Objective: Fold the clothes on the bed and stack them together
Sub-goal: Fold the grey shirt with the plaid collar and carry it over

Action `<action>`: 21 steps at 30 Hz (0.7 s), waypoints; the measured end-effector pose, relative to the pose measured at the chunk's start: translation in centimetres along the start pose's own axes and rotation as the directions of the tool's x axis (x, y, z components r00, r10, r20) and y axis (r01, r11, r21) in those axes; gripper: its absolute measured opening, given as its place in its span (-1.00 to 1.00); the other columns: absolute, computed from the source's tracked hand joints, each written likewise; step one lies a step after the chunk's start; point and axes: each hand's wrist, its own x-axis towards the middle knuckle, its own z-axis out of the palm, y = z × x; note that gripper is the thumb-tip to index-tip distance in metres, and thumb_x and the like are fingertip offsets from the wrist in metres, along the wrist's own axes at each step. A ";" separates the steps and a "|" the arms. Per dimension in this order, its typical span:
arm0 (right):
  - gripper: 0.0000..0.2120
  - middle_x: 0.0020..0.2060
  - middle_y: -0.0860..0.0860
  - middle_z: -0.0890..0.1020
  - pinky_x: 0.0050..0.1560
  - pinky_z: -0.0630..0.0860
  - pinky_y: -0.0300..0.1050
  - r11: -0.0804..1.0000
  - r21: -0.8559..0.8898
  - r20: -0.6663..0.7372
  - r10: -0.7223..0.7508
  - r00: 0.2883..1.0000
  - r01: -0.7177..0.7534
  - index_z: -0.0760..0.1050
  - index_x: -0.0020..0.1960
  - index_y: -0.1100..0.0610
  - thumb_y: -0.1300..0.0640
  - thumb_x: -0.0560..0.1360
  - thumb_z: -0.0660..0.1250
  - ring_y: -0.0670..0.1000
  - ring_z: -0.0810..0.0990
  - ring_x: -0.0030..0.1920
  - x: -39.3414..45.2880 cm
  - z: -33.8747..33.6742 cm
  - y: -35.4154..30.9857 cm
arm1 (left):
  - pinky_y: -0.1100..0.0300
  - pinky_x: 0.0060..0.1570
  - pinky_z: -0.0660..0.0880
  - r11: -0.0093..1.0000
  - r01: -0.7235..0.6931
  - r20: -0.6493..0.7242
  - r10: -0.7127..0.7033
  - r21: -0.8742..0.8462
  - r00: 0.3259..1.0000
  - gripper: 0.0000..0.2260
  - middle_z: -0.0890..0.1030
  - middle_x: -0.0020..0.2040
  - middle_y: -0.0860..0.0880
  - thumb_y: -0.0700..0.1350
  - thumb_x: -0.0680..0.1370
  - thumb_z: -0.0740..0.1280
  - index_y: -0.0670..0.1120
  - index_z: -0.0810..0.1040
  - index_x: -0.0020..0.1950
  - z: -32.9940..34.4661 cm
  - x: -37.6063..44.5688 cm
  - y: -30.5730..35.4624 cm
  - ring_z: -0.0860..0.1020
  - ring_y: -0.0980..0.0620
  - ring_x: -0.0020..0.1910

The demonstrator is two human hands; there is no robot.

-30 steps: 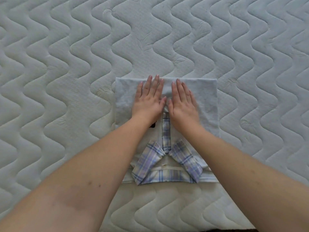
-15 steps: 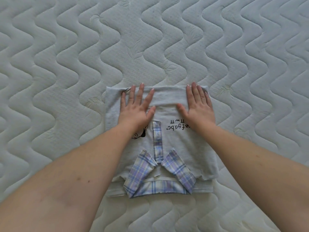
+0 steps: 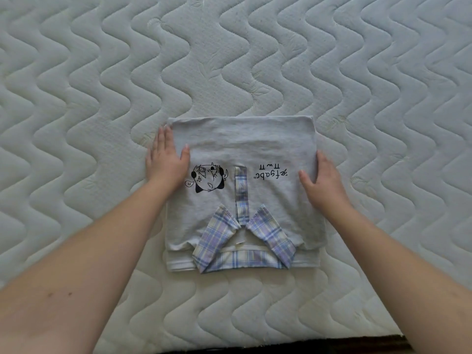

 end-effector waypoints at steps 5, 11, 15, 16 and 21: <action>-0.57 0.16 0.19 0.52 0.26 0.35 0.04 0.978 0.045 -0.068 0.208 0.976 -0.205 0.43 0.28 0.22 -0.01 0.53 0.35 0.20 0.46 0.21 -6.5 1.0 2.9 | 0.00 0.40 0.28 0.930 0.035 -0.116 -0.083 -0.365 0.990 -0.48 0.42 0.37 -0.25 -0.03 0.59 0.33 -0.22 0.32 0.48 0.0 -7.9 -2.7 0.38 -0.17 0.36; -0.58 0.08 0.26 0.62 -0.11 0.35 -0.03 0.947 -0.075 0.102 0.319 0.942 -0.312 0.54 0.17 0.25 -0.08 0.51 0.39 0.28 0.57 0.11 -11.2 2.9 5.0 | 0.13 -0.16 0.32 0.872 0.309 0.126 -0.282 -0.381 0.951 -0.81 0.55 -0.19 -0.02 0.02 0.57 0.37 -0.10 0.52 -0.01 3.1 -17.1 -6.9 0.56 -0.12 -0.09; -0.63 0.05 0.23 0.65 -0.04 0.47 -0.04 0.932 0.036 0.148 0.351 0.925 -0.360 0.54 0.20 0.22 -0.03 0.54 0.36 0.28 0.60 0.07 -12.2 3.6 5.5 | 0.09 -0.18 0.37 0.909 0.274 0.178 -0.227 -0.313 0.957 -0.78 0.60 -0.17 -0.08 0.02 0.59 0.34 -0.14 0.57 -0.02 3.8 -19.2 -8.0 0.55 -0.12 -0.15; -0.64 0.04 0.23 0.65 0.02 0.54 0.06 0.923 0.094 0.150 0.359 0.921 -0.374 0.54 0.20 0.22 -0.01 0.53 0.37 0.28 0.61 0.05 -12.4 3.6 5.6 | 0.05 -0.16 0.45 0.897 0.290 0.197 -0.235 -0.332 0.952 -0.79 0.61 -0.15 -0.11 0.00 0.59 0.33 -0.15 0.56 0.01 3.9 -19.4 -7.9 0.56 -0.14 -0.15; -0.71 -0.03 0.18 0.65 0.05 0.57 0.25 0.899 0.223 0.101 0.364 0.926 -0.378 0.54 0.16 0.19 0.06 0.51 0.40 0.24 0.62 0.01 -12.2 2.6 6.3 | 0.02 -0.22 0.53 0.839 0.340 0.265 -0.244 -0.425 0.933 -0.91 0.62 -0.17 -0.12 -0.09 0.59 0.33 -0.10 0.52 -0.03 4.1 -21.2 -5.9 0.56 -0.13 -0.22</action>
